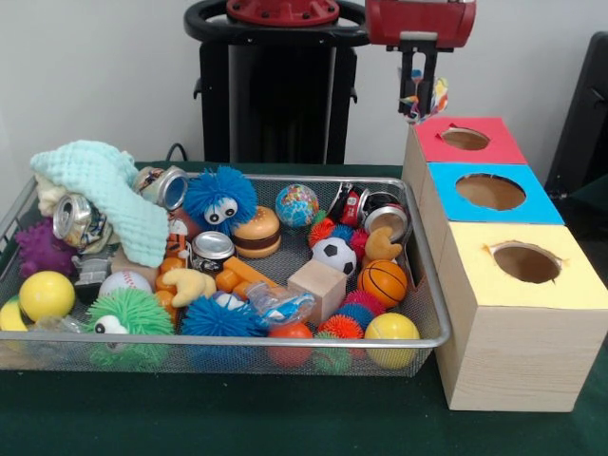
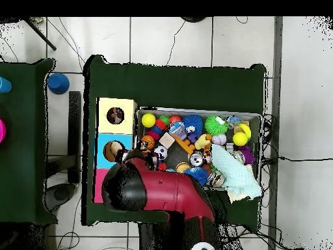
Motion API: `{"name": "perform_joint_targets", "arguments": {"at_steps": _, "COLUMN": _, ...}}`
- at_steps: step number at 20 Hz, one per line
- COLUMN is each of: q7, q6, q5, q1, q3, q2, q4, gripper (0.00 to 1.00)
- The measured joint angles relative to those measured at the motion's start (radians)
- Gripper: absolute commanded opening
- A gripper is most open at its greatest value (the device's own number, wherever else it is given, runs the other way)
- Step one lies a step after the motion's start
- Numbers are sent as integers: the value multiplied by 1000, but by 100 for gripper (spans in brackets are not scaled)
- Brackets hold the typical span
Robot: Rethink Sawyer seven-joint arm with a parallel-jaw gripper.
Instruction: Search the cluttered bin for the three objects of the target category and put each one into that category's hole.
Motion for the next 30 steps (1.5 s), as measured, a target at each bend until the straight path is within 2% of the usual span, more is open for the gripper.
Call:
{"name": "perform_joint_targets", "arguments": {"at_steps": 10, "q7": 0, "q6": 0, "q5": 0, "q1": 55, "q3": 2, "q2": 11, "q4": -25, "gripper": 0}}
{"name": "perform_joint_targets", "arguments": {"at_steps": 23, "q7": 0, "q6": -5, "q5": -5, "q1": 64, "q3": 7, "q2": 12, "q4": -83, "gripper": 0}}
{"name": "perform_joint_targets", "arguments": {"at_steps": 30, "q7": 0, "q6": -59, "q5": -15, "q1": 75, "q3": 7, "q2": 13, "q4": -108, "gripper": 0}}
